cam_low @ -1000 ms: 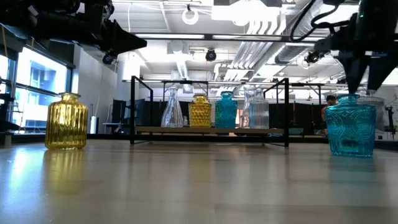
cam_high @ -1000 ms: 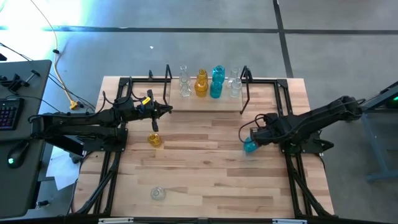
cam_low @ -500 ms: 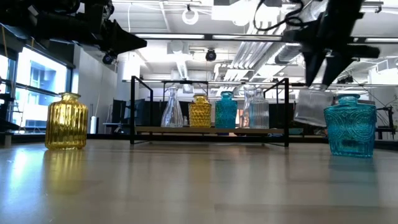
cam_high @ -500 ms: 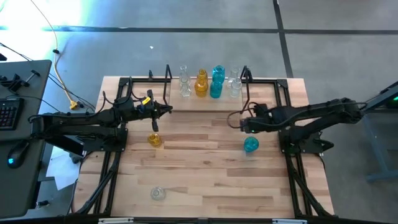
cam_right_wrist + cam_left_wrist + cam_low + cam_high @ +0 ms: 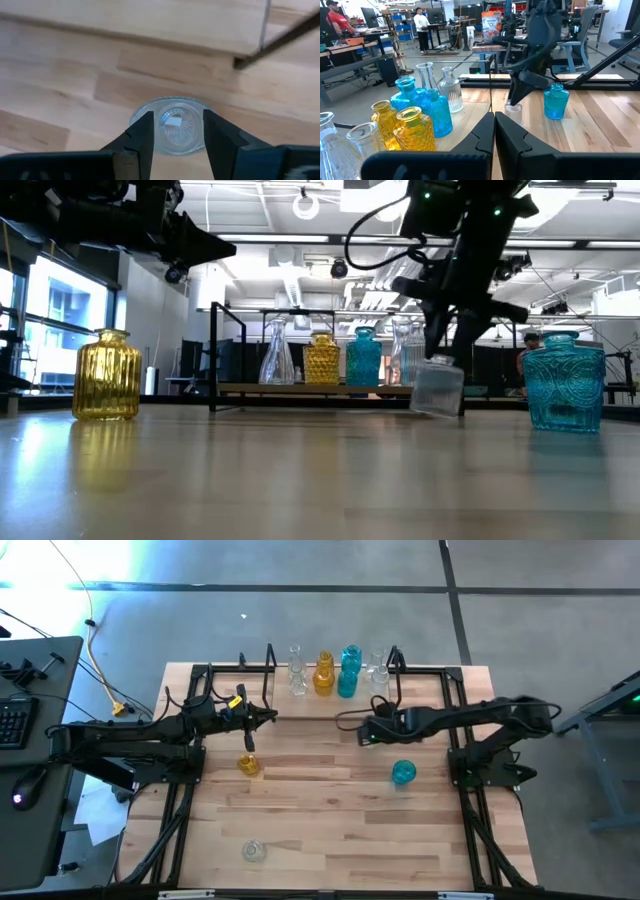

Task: Sort vases onto shelf
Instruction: Put the transparent vase on the shelf aligned with the other transparent vase

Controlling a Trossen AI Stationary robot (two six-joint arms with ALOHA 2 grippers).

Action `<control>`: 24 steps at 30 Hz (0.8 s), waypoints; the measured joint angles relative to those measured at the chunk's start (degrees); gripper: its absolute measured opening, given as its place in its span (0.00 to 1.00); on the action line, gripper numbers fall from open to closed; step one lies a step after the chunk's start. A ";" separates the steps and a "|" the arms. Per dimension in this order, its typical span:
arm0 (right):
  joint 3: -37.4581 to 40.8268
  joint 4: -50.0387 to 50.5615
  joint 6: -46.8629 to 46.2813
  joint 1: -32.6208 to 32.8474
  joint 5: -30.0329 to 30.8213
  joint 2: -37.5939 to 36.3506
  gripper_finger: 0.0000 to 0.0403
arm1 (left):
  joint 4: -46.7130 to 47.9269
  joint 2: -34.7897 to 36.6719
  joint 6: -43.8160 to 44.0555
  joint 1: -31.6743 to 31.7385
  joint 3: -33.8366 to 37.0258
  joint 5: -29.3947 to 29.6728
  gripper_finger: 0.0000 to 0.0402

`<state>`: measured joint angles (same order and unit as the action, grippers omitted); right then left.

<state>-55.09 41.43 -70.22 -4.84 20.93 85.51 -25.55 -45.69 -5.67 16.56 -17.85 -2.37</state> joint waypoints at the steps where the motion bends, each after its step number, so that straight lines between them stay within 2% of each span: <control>1: -0.02 -1.09 0.53 -0.37 -0.04 0.28 0.31 | 0.01 0.01 0.00 0.01 0.00 0.00 0.01; 7: -0.04 -4.17 3.29 -1.56 -0.83 0.75 0.34 | 0.25 0.00 -0.15 0.00 0.00 -0.02 0.01; 18: -1.10 -4.05 8.47 -1.56 -0.38 0.82 0.56 | 0.27 0.00 -0.42 0.01 0.00 -0.01 0.01; 21: -3.93 -3.59 13.75 -1.56 0.12 0.82 0.58 | 0.26 0.00 -0.44 0.02 0.00 0.00 0.01; 24: -8.17 -2.87 26.08 -1.54 -0.07 0.82 0.58 | 0.27 0.00 -0.44 0.02 0.00 -0.01 0.01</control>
<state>-63.26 38.56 -44.15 -6.37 20.86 86.32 -25.28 -45.69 -6.11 16.58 -17.85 -2.38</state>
